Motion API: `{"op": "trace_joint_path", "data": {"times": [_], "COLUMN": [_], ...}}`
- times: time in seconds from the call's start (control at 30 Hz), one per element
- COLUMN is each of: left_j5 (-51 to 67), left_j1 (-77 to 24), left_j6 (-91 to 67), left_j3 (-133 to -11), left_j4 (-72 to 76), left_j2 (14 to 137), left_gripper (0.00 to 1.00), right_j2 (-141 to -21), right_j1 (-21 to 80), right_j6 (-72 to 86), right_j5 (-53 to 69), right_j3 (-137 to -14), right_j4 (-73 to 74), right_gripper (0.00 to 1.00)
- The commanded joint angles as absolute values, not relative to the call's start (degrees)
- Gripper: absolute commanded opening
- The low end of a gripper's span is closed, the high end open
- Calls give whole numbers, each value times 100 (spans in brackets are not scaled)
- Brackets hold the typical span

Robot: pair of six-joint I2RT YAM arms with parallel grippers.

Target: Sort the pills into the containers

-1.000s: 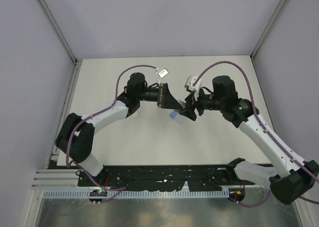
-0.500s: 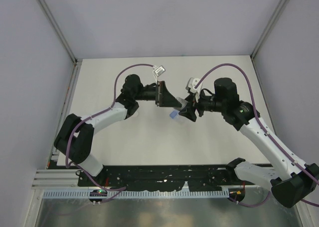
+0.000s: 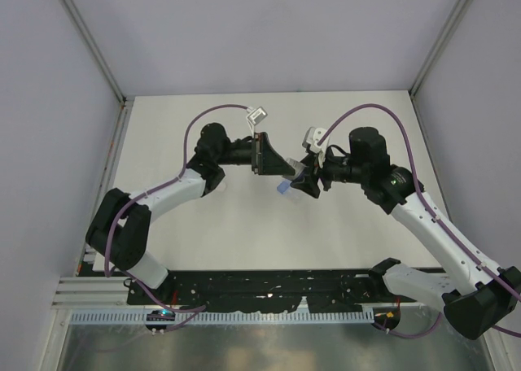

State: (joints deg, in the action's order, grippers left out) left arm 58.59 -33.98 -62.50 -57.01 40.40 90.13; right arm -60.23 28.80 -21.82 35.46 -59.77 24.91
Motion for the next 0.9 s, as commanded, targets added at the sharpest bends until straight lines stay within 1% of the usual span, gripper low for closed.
{"op": "trace_joint_path", "data": {"times": [0.0,0.17,0.3,0.37,0.4,0.43,0.5,0.53,0.57,0.6,0.63,0.7,0.73,0.83,0.87], "left_j5": [5941,5933,5924,5924,5933,5924,5933,5933,5941,5950,5959,5985,5994,5985,5977], "left_j1": [-3375,-3375,-3375,-3384,-3375,-3375,-3384,-3375,-3384,-3375,-3375,-3375,-3358,-3305,-3261], "left_j6": [-6398,-6434,-6442,-6442,-6434,-6434,-6425,-6416,-6399,-6372,-6337,-6276,-6232,-6091,-6065], "left_j3": [-5678,-5634,-5625,-5625,-5608,-5616,-5607,-5616,-5625,-5634,-5642,-5669,-5678,-5713,-5722], "left_j4": [4553,4649,4641,4641,4641,4649,4641,4615,4588,4553,4518,4456,4413,4254,4228], "left_j2": [8780,8754,8745,8754,8754,8763,8771,8789,8789,8806,8815,8833,8824,8807,8798], "left_gripper": [0,0,0,0,0,0,0,0,3,9,16,31,40,61,72], "right_j2": [-5862,-5871,-5862,-5862,-5854,-5845,-5836,-5819,-5827,-5801,-5792,-5766,-5748,-5695,-5687], "right_j1": [2900,2892,2892,2892,2892,2892,2892,2892,2892,2892,2892,2892,2892,2892,2892], "right_j6": [-2127,-2127,-2127,-2127,-2127,-2118,-2127,-2127,-2127,-2127,-2136,-2145,-2145,-2153,-2153], "right_j5": [3577,3586,3586,3603,3604,3586,3595,3586,3577,3577,3560,3551,3542,3507,3489], "right_j3": [-5977,-5985,-5977,-5977,-5977,-5977,-5977,-5977,-5959,-5959,-5950,-5933,-5924,-5871,-5854], "right_j4": [2180,2162,2145,2145,2153,2153,2145,2162,2162,2162,2162,2197,2206,2206,2197], "right_gripper": [65,65,62,56,50,47,31,28,21,18,12,6,6,6,6]}}
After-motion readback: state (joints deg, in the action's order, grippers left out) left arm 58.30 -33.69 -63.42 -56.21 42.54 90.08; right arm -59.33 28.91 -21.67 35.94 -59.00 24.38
